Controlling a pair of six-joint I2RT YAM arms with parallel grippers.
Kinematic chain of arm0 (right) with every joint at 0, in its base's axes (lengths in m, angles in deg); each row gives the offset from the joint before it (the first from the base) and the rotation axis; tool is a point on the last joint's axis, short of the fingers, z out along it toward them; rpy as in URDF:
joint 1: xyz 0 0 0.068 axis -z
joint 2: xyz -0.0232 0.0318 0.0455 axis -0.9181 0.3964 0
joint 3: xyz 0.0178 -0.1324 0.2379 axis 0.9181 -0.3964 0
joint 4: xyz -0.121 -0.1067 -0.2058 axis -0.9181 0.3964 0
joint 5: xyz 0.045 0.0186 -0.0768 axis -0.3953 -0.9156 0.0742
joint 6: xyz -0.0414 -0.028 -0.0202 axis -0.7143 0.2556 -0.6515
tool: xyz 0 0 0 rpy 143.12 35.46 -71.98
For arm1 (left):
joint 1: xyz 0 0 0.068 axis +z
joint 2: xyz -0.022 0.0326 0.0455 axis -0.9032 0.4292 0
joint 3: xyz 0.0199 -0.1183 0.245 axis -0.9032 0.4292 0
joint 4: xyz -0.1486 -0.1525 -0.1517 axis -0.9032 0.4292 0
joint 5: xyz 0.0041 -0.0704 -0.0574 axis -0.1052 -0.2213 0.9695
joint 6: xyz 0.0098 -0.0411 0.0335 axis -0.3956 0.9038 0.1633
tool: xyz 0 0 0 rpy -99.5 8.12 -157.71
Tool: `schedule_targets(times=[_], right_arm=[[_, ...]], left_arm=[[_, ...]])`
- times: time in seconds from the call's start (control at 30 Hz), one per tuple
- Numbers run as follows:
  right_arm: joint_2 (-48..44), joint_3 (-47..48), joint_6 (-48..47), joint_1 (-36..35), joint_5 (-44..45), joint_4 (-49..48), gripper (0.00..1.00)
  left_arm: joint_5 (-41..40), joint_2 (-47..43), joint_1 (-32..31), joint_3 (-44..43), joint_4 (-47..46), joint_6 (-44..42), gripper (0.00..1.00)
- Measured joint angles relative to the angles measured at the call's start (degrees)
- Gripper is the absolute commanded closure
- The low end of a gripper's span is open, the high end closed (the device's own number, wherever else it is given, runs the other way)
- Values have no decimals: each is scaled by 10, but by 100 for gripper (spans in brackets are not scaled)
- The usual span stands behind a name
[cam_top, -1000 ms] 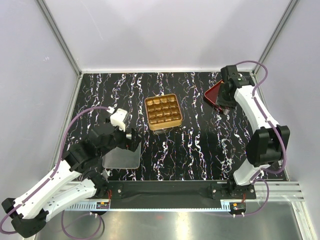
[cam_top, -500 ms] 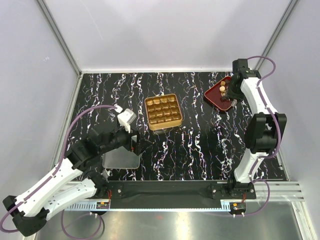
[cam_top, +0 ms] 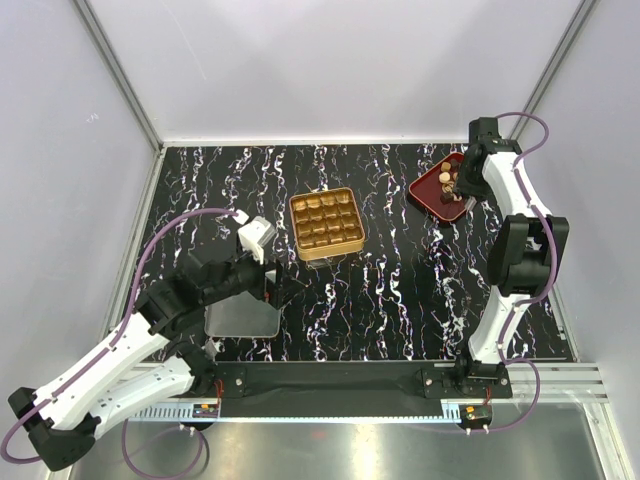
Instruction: Pack the chocolate
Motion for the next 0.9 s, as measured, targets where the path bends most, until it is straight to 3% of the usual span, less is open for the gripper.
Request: schedule_targets(times=[0.5, 0.9], right_arm=[[20, 1, -21, 0, -14, -19, 51], [30, -2, -29, 0, -15, -22, 61]], left_arm=[[2, 0, 10, 0, 0, -1, 1], [2, 0, 15, 0, 0, -1, 1]])
